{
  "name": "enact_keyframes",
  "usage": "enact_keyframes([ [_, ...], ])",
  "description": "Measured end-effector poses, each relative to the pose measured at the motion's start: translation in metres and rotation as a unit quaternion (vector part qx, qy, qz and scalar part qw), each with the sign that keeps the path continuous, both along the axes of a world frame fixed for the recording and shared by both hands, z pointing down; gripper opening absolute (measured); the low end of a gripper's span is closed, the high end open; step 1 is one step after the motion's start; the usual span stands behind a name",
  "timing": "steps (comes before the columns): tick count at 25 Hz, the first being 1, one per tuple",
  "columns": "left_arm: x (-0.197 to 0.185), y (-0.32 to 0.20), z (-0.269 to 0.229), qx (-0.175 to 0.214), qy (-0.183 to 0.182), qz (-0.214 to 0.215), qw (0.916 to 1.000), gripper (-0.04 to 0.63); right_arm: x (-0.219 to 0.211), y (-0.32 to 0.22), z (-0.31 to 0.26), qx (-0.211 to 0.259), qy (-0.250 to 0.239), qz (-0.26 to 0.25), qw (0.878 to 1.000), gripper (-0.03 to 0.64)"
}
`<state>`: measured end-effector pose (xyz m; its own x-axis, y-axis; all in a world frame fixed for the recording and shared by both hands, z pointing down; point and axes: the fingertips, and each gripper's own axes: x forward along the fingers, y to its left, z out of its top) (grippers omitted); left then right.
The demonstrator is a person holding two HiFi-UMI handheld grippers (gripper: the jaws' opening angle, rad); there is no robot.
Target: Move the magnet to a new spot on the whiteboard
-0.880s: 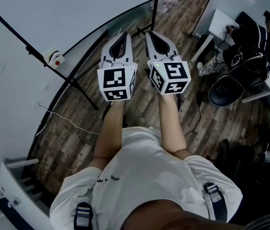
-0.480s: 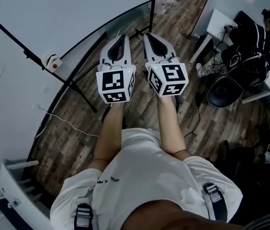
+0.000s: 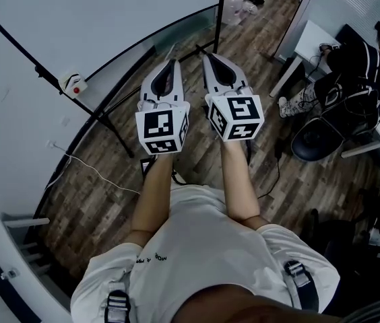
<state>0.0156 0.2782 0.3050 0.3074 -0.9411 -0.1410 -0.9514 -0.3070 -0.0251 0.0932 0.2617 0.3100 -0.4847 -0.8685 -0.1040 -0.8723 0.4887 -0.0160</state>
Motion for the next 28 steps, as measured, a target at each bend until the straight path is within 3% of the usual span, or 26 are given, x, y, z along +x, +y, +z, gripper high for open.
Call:
enact_keyframes([
  [8,-0.003,-0.02,0.019,-0.01,-0.002,-0.011,0.9999,0.003,-0.01,-0.021,0.016,-0.009,0.005,-0.012,1.0,0.012],
  [14,-0.004,-0.062,0.027,-0.012,0.006,-0.002,0.9999,0.003,-0.017,-0.059,0.022,-0.011,0.005,-0.011,1.0,0.013],
  [28,-0.028,-0.239,0.022,-0.005,0.006,0.013,0.9999,0.003,-0.043,-0.229,0.015,-0.002,-0.003,0.007,1.0,0.014],
])
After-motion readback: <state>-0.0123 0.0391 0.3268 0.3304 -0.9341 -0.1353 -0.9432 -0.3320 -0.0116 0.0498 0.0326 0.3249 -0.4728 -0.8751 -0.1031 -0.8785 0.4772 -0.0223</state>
